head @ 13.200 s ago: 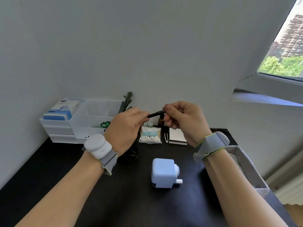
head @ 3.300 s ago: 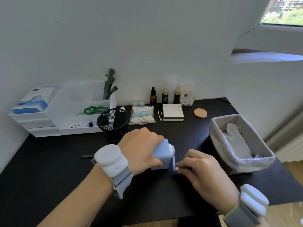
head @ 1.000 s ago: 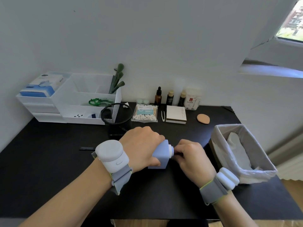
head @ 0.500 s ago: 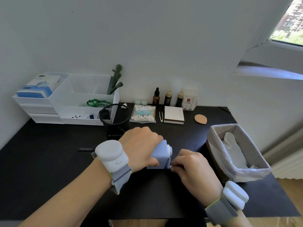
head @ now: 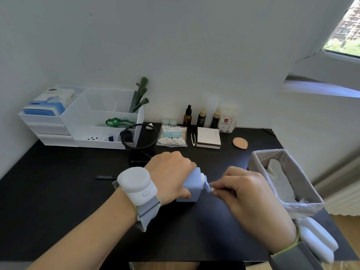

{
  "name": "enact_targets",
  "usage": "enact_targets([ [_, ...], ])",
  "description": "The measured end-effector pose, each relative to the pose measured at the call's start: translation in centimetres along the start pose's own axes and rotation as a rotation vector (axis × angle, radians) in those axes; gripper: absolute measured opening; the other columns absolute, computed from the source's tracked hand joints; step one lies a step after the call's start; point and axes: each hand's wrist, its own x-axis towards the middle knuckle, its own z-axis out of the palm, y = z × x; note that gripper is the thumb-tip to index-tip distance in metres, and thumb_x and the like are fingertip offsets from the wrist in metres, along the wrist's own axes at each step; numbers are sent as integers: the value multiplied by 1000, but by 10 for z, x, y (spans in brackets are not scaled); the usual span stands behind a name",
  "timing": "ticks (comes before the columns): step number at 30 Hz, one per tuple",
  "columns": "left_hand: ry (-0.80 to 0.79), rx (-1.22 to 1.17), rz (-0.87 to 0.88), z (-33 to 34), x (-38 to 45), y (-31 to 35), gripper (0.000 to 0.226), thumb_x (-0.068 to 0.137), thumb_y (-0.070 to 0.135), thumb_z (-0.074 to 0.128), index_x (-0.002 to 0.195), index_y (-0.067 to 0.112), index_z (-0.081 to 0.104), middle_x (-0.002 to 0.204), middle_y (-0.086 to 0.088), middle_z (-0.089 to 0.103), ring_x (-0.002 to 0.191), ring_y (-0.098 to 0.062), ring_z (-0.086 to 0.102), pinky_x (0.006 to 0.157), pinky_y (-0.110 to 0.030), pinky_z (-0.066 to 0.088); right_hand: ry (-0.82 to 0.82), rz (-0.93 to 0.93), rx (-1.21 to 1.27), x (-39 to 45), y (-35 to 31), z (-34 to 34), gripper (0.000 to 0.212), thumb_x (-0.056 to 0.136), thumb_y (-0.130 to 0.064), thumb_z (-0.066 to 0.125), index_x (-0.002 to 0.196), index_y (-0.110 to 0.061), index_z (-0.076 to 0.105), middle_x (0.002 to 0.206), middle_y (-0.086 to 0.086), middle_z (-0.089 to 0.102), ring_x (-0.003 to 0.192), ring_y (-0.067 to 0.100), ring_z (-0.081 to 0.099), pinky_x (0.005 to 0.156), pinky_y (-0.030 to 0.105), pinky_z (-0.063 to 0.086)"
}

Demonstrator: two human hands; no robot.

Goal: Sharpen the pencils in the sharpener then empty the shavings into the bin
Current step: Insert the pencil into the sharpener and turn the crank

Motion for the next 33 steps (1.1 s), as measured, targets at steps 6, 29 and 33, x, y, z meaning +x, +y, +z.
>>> enact_targets([
  [6,-18,-17,7,0,0,0,41,81,54,65,110,27,55,105,0,60,100,-25,58,67,-31,36,118,49,-13,29,3,1,18,76,-8,78,88,-22,79,81,-9,66,71,9,61,67,23,49],
  [29,27,-32,43,2,-2,-3,34,82,52,63,92,26,45,95,1,58,93,-24,57,66,-32,36,-77,187,-35,8,22,63,9,77,-14,69,76,-22,73,78,-7,57,74,18,58,63,38,49],
  [33,19,-24,40,3,-2,-3,35,82,52,63,100,24,51,99,1,61,96,-25,57,67,-33,37,-112,188,-49,-1,15,56,9,79,-18,69,81,-25,74,81,-9,58,77,15,59,67,35,50],
])
